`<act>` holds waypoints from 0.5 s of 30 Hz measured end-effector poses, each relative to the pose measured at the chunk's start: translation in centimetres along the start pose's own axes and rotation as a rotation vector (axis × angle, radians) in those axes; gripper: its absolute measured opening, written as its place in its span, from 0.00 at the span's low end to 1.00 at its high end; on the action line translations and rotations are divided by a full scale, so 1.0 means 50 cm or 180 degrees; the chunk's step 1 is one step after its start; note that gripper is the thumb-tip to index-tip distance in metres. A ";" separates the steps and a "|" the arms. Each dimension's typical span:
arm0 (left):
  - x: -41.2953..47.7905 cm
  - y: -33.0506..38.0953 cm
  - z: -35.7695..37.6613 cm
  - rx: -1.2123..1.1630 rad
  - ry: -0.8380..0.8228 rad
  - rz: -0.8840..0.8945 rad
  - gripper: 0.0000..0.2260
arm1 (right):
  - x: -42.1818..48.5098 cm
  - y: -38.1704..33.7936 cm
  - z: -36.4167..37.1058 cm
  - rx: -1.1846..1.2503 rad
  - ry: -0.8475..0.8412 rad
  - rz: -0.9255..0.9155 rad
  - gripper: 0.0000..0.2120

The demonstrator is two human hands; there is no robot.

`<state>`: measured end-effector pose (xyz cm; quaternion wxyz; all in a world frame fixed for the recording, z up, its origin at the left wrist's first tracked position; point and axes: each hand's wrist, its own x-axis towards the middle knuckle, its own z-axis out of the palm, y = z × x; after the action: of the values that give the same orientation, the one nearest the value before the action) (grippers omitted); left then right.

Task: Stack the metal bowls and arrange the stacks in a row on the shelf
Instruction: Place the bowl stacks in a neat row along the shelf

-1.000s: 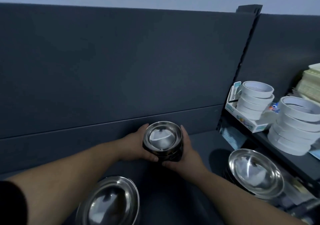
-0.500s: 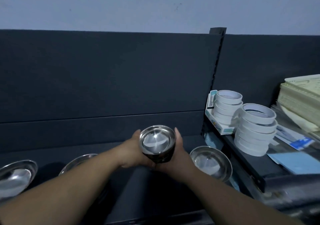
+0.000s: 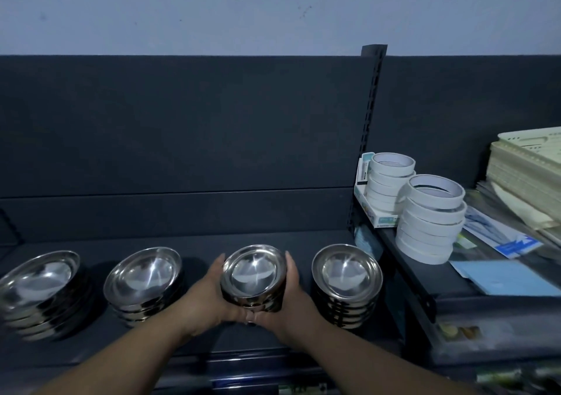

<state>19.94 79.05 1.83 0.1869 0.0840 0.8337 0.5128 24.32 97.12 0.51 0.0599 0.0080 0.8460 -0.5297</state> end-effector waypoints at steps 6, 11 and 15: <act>-0.010 -0.020 -0.004 -0.0051 0.0293 0.0128 0.56 | 0.009 0.009 0.020 -0.0030 0.0119 -0.0143 0.54; -0.014 -0.045 0.006 -0.0122 0.0474 0.0307 0.43 | 0.012 0.020 0.036 0.0090 0.0384 -0.0304 0.47; -0.006 -0.065 0.016 -0.0196 0.0623 0.0358 0.39 | 0.004 0.013 0.035 0.0143 0.0605 -0.0369 0.42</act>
<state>20.70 78.14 -1.30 0.0781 0.0744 0.8258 0.5536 24.34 95.84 -0.86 -0.0515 0.0106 0.8349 -0.5479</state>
